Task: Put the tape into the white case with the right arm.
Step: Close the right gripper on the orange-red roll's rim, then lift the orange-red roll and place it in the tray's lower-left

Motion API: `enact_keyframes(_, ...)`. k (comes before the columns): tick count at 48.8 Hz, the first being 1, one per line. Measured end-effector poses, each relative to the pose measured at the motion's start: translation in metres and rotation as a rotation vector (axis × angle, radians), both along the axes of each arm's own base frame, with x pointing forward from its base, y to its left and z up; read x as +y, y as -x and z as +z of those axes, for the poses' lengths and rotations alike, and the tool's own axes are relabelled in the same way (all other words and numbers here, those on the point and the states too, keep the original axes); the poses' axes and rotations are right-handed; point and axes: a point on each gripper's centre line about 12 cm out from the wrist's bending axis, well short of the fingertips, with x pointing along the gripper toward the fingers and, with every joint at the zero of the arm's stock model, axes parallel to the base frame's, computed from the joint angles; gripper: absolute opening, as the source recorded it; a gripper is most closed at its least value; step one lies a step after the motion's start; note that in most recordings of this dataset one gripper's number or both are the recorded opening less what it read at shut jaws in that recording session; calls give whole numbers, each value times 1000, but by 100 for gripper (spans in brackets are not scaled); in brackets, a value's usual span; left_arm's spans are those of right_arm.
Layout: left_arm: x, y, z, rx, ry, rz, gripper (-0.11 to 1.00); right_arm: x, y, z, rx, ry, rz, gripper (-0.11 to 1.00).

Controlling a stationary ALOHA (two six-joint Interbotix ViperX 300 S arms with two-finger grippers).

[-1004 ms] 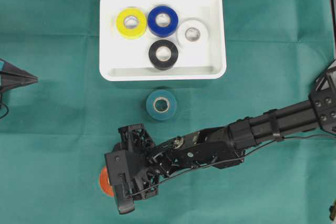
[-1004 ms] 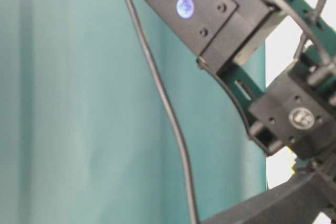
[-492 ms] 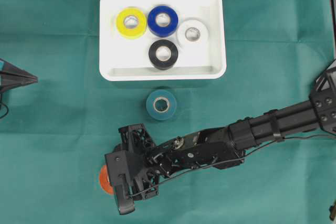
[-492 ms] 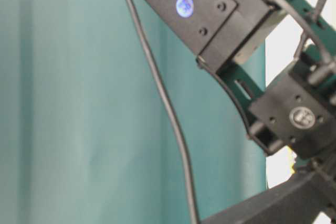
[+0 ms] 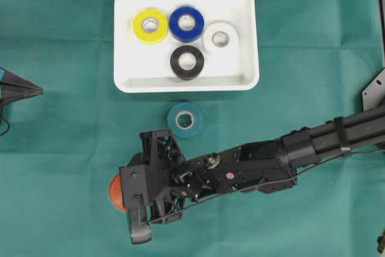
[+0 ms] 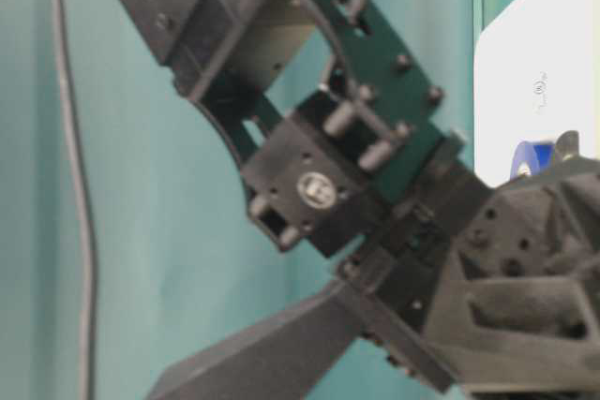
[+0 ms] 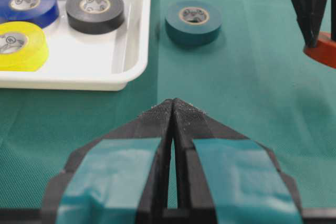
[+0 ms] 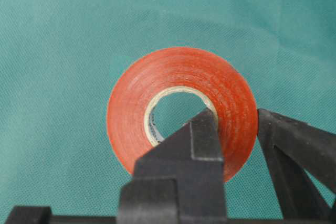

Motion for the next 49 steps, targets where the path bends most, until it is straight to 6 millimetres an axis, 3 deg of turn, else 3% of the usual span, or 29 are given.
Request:
enact_keyframes(14, 0, 0, 0, 0, 2, -1, 0, -5, -1, -1, 6, 5, -14, 1)
enact_keyframes(22, 0, 0, 0, 0, 0, 0, 0, -23, -1, -1, 35, 25, -66, 1)
enact_keyframes(29, 0, 0, 0, 0, 0, 0, 0, -55, -3, 8, 47, 40, -144, 1)
enact_keyframes(37, 0, 0, 0, 0, 0, -2, 0, -105, -3, 18, 44, 43, -246, 1)
enact_keyframes(49, 0, 0, 0, 0, 2, -1, 0, -167, 6, 11, 64, 47, -354, 1)
